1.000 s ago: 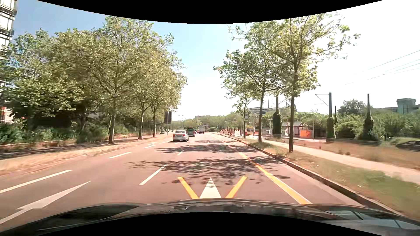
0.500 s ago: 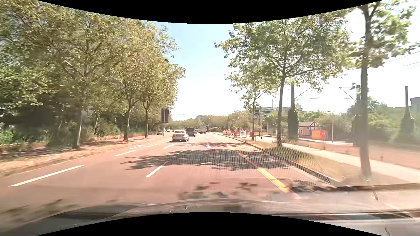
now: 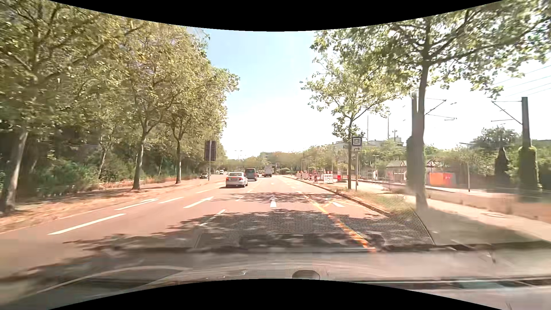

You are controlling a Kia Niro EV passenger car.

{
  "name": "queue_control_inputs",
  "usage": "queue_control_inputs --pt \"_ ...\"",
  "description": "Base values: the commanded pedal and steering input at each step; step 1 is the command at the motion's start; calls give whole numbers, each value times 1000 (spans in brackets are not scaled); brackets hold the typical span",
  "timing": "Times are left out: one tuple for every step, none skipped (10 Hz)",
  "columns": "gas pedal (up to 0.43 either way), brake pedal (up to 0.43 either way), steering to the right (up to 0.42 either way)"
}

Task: Follow the waypoints while adhering to traffic rules and regulations

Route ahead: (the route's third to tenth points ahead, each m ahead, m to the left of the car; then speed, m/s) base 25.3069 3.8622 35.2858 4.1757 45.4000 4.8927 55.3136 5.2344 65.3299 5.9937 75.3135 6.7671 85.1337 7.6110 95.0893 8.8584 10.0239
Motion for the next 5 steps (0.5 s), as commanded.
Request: queue_control_inputs --pt "0 0 -9" --pt "0 0 -9" --pt "0 0 -9" --pt "0 0 -9" --pt "0 0 -9"
